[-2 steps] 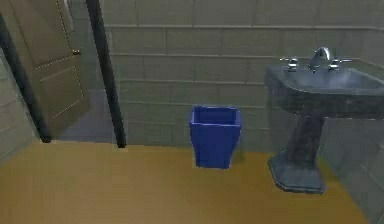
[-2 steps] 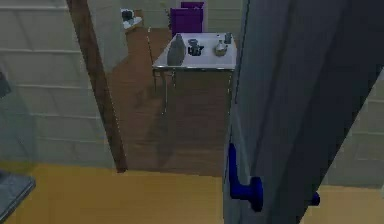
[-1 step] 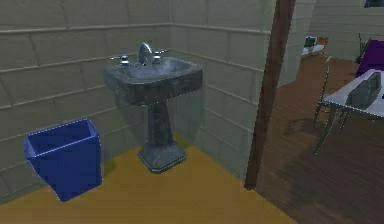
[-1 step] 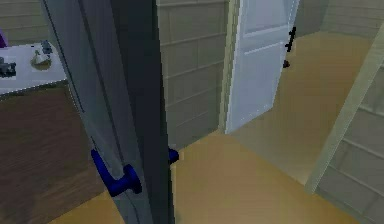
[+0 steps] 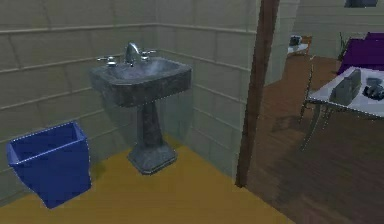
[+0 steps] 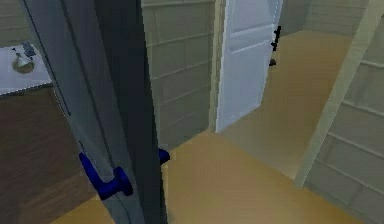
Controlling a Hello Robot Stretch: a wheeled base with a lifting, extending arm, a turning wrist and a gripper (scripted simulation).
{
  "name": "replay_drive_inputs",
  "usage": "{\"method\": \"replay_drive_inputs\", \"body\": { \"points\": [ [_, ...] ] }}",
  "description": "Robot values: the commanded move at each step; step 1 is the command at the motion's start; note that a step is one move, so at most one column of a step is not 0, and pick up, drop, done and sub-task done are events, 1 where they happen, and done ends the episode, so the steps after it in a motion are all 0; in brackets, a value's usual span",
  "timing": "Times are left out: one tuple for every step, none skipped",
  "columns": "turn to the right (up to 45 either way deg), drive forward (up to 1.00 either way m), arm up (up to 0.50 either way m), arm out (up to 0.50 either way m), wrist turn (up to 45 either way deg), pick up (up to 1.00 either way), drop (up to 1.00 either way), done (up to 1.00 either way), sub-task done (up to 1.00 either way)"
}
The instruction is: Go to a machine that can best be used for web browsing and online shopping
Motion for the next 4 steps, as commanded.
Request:
{"method": "replay_drive_inputs", "body": {
  "points": [
    [0.0,0.25,0.0,0.0,0.0,0.0,0.0,0.0,0.0],
    [39.0,0.0,0.0,0.0,0.0,0.0,0.0,0.0,0.0],
    [0.0,1.0,0.0,0.0,0.0,0.0,0.0,0.0,0.0],
    [0.0,0.2,0.0,0.0,0.0,0.0,0.0,0.0,0.0]
  ]
}}
